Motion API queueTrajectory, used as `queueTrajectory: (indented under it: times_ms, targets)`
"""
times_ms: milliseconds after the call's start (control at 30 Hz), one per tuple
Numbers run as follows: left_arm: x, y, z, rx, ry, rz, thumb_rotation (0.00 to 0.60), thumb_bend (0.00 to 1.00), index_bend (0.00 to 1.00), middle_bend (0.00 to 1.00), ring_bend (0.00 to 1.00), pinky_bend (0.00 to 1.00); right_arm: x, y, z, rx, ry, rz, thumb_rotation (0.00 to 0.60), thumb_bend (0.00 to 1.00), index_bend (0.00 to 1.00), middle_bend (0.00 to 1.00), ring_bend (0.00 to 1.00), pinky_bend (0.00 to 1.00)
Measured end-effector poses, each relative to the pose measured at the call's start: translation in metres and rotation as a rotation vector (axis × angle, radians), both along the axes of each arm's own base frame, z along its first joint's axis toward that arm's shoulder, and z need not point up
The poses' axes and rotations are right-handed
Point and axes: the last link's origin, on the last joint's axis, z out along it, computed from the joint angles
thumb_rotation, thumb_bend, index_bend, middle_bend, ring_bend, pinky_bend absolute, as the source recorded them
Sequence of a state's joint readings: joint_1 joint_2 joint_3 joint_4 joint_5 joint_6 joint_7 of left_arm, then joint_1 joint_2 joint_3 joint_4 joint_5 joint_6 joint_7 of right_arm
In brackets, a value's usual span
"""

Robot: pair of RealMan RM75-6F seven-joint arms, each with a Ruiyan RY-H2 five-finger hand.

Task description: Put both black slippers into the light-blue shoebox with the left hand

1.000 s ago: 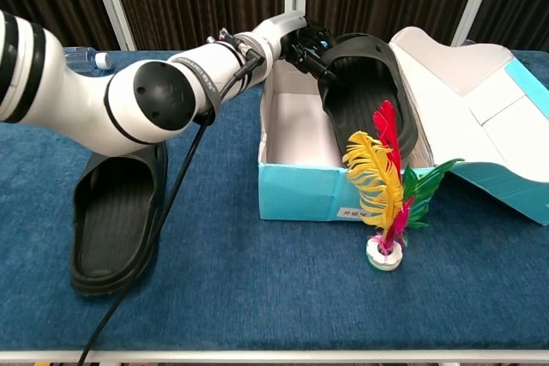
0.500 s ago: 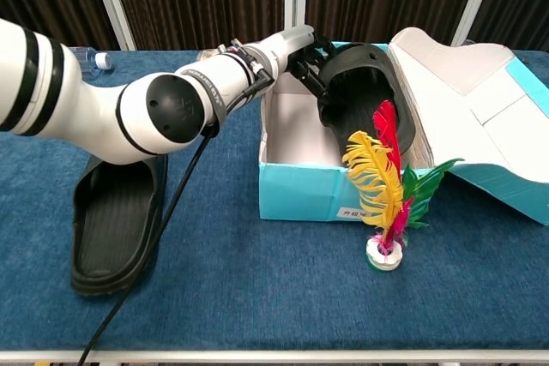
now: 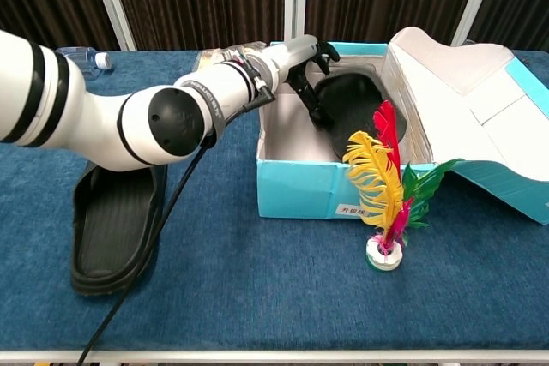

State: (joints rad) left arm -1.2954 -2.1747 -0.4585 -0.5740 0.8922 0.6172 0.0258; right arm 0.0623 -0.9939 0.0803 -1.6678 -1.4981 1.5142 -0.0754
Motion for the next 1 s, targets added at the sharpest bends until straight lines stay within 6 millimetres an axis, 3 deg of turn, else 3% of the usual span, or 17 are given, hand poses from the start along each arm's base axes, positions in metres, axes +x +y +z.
queueTrajectory:
  times_ms: [200,367,533,1000]
  targets:
    - [0.0,-0.003,-0.004,0.006,0.042,-0.019,0.6,0.04,0.11,0.13,0.01,0.18,0.0,0.001,0.0,-0.002,-0.001,0.0,0.6,0.06,0.0,0.1,0.0,0.04]
    - [0.005,-0.003,0.002,0.038,0.033,-0.048,0.6,0.03,0.03,0.0,0.0,0.14,0.0,0.001,0.001,-0.005,-0.002,0.003,0.6,0.06,0.0,0.1,0.0,0.04]
    - [0.011,-0.004,0.011,0.067,0.036,-0.118,0.6,0.02,0.02,0.0,0.0,0.11,0.001,0.002,0.001,-0.006,-0.002,0.012,0.6,0.07,0.0,0.1,0.0,0.04]
    - [0.025,-0.014,0.057,0.079,0.061,-0.288,0.6,0.02,0.02,0.0,0.0,0.1,0.001,0.004,0.001,-0.005,-0.01,0.022,0.6,0.07,0.0,0.1,0.0,0.04]
